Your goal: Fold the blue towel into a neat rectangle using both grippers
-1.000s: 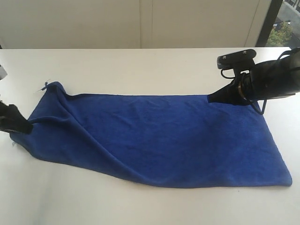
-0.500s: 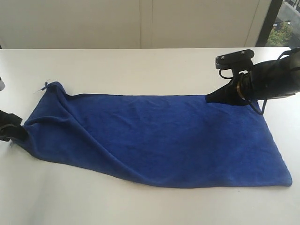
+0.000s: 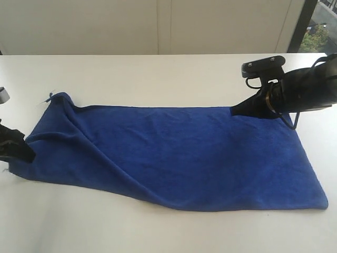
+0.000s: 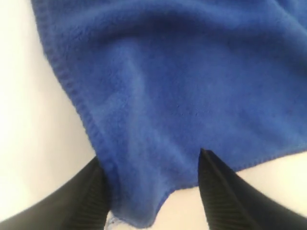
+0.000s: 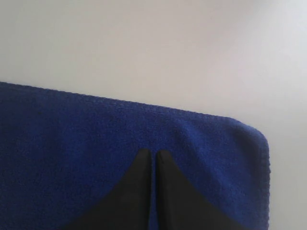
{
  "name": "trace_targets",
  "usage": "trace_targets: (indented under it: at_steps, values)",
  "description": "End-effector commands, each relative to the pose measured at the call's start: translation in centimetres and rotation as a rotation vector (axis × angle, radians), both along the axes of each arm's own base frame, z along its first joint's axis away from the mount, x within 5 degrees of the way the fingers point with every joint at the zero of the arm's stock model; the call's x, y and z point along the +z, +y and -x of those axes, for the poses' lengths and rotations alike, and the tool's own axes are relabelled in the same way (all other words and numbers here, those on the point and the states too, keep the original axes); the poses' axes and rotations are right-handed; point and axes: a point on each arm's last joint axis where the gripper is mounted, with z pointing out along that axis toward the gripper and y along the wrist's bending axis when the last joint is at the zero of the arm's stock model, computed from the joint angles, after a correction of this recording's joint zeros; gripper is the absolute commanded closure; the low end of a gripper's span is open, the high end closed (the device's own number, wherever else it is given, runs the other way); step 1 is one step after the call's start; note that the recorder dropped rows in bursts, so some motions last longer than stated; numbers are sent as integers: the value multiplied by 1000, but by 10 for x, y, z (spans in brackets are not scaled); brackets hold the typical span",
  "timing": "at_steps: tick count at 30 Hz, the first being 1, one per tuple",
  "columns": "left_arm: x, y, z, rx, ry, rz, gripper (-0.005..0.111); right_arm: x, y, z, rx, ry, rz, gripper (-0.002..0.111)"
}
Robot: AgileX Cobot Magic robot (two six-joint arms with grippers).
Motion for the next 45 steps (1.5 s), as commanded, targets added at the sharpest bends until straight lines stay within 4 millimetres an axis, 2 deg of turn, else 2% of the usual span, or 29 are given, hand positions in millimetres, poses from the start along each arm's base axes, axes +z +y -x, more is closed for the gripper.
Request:
trace_targets:
  at_steps: [1,12,15,18,21,23,26,30,33,36,39,42,45]
  values:
    - [1,6,11,27,94,-69,49,3,-3,0,-4,-7,0,104]
    - [3,12,9,89,104,-136,49,3,-3,0,-5,-8,2,104]
    - [15,18,7,161,85,-186,49,4,-3,0,-5,-9,13,104]
    - [36,20,4,205,-32,-207,49,4,-6,0,-19,-11,34,104]
    - [54,17,-3,283,-165,-148,49,4,-9,0,-47,-13,52,104]
    - [57,12,-7,268,-216,-102,50,4,-9,0,-54,-12,49,104]
    - [53,1,-13,181,-257,-30,61,4,-7,0,-57,-7,19,108]
    - [46,-17,-25,114,-339,74,85,6,-5,0,-1,-4,-67,108]
    - [42,-28,-33,62,-416,120,104,9,-11,-2,9,-10,-116,108]
    - [44,-32,-42,64,-485,153,107,15,-24,-3,-23,-26,-130,108]
    - [47,-31,-54,85,-516,171,107,23,-28,-4,10,-47,-196,108]
    - [47,-30,-68,91,-527,185,107,32,-15,-1,164,-58,-305,108]
    - [40,-29,-79,94,-515,196,107,38,3,8,365,15,-413,108]
